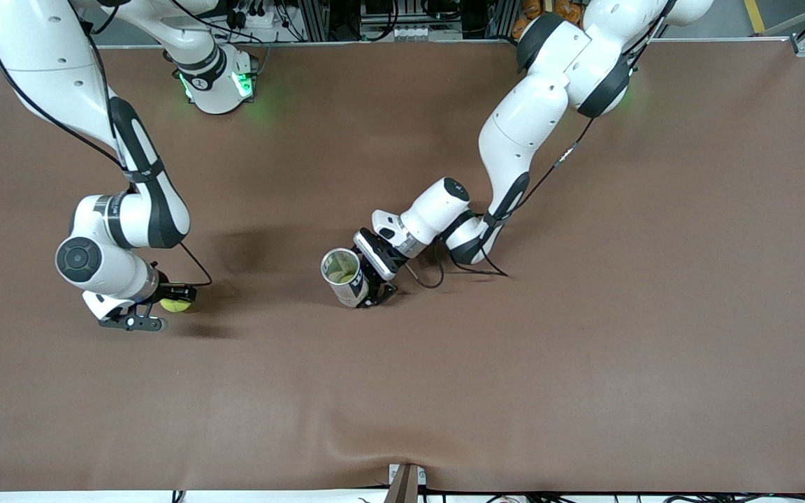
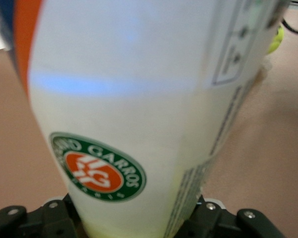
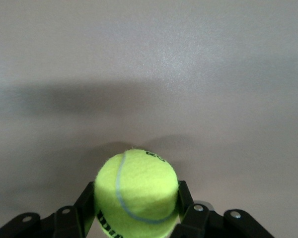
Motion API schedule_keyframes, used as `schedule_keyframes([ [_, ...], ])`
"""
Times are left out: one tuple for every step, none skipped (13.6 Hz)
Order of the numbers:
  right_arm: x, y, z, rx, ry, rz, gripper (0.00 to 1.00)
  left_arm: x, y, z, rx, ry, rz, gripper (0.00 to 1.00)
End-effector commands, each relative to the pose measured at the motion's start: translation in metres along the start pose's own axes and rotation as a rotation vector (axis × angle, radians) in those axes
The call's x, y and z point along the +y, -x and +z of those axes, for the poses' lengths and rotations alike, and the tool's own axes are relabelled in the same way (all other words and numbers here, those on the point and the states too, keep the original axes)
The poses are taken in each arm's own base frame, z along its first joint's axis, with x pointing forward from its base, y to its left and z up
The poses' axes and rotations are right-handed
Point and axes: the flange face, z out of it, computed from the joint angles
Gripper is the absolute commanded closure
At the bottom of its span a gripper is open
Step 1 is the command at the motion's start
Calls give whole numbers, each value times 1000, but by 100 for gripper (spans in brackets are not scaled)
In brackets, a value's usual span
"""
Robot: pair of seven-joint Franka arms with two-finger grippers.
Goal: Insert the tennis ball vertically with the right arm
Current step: 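Carry the second ball over the can and lower it in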
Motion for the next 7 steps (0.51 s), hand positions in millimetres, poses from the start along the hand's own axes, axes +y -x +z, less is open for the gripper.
schedule_keyframes([
  [0,-4,-73,-36,4,3,100,13,14,4,-19,7,-29,19],
  [-1,-6,-93,-66,-4,9,100,21,14,5,-20,13,-33,19],
  [-7,-6,-117,-94,-16,11,100,22,13,5,-19,11,-42,19],
  [-12,-5,-139,-120,-30,12,100,23,14,5,-20,11,-42,19],
  [-15,-3,-160,-144,-45,18,100,23,14,5,-20,11,-42,19],
  [-20,1,-178,-169,-57,23,100,23,14,5,-20,11,-42,19],
  [-25,5,-196,-186,-67,29,100,23,14,5,-20,11,-42,19],
])
